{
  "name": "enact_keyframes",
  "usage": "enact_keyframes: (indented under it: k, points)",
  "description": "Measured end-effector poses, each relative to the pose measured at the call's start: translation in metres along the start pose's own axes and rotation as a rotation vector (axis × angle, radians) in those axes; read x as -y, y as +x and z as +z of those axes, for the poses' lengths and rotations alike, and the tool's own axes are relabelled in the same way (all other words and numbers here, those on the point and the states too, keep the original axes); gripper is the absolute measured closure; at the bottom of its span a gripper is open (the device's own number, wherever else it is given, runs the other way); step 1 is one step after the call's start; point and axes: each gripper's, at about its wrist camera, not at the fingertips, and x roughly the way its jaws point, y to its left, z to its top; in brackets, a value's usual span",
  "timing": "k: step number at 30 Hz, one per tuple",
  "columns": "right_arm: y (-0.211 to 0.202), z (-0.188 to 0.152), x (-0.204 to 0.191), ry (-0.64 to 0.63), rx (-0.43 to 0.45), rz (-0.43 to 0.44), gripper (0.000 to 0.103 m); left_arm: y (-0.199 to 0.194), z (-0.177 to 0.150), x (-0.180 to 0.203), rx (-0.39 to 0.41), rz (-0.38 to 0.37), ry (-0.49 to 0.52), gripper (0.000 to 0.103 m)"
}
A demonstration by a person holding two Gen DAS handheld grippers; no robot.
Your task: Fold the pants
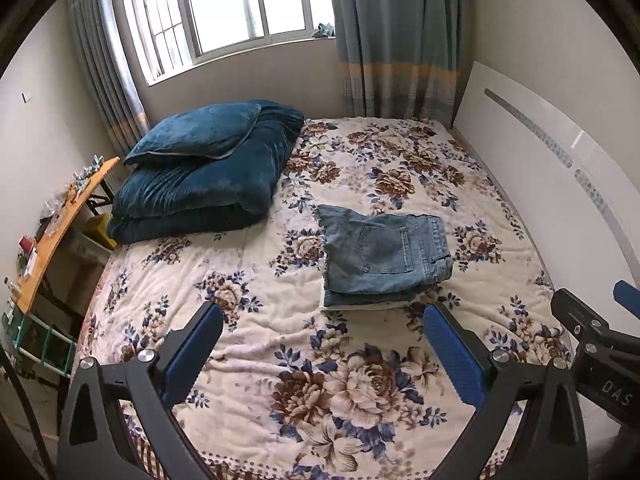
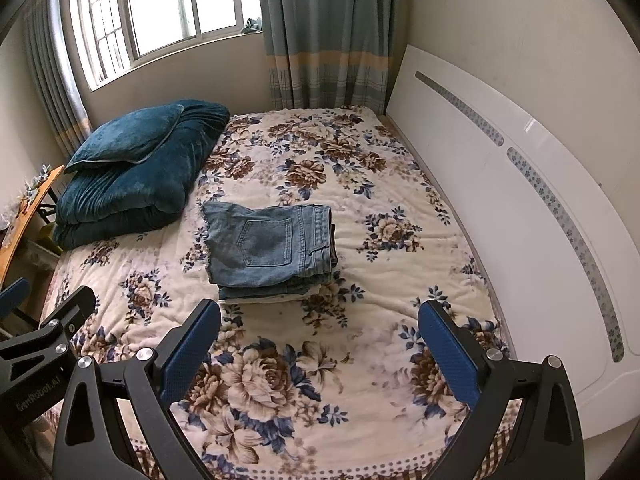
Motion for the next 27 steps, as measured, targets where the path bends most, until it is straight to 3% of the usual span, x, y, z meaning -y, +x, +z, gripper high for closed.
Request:
enact_keyframes:
  k: [27]
  points:
    - [-0.0045,-0.0028,-0.0043,0.006,0.001,-0.011,0.002,-0.0066,-0.0047,0.0031,-0.004,0.0,0.0,0.001]
